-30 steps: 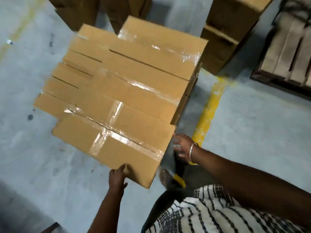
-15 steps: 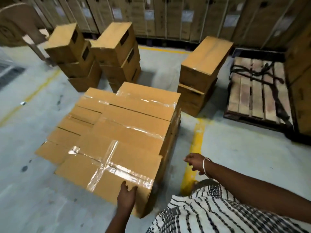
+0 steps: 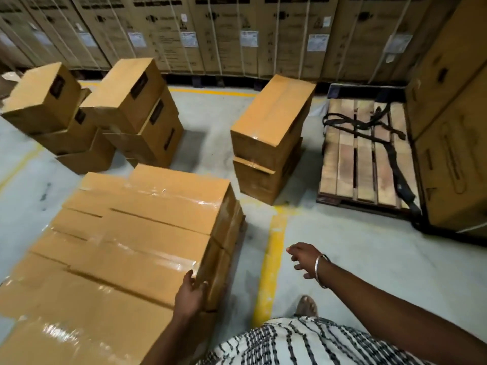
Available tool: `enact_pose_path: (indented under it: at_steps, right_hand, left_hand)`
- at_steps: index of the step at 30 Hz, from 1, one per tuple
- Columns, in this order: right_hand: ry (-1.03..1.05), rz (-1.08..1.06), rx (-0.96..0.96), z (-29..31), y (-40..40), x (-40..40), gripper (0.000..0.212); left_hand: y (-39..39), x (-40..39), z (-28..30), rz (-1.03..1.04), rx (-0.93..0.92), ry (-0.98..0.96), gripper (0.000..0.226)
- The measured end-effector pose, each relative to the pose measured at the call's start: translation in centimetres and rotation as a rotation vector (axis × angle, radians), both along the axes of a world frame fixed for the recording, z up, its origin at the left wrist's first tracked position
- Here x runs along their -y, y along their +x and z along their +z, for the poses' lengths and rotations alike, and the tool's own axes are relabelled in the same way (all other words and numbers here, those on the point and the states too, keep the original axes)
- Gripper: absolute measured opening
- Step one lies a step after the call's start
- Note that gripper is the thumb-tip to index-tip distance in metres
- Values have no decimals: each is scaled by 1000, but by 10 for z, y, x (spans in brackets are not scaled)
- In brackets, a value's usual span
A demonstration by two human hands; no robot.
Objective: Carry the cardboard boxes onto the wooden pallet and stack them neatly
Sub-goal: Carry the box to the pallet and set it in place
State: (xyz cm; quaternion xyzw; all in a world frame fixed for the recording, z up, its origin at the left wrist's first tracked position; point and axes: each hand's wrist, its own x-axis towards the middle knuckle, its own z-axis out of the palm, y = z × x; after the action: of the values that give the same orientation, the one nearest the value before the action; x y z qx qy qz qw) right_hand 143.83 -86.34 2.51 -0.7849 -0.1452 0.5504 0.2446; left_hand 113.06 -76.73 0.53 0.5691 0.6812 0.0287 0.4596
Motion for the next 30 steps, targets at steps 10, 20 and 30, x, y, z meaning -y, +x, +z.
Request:
enact_pose_path:
  at_steps: [10, 20, 30]
  right_hand:
    - [-13, -95, -30, 17, 154, -54, 14]
    - [-33, -81, -66, -3, 231, -192, 12]
    - [-69, -339, -131, -37, 322, -365, 7]
  left_hand:
    - [184, -70, 23, -156, 132, 46, 55]
    - [286, -228, -1, -167, 128, 51, 46]
    - [389, -420, -25, -334, -36, 4, 54]
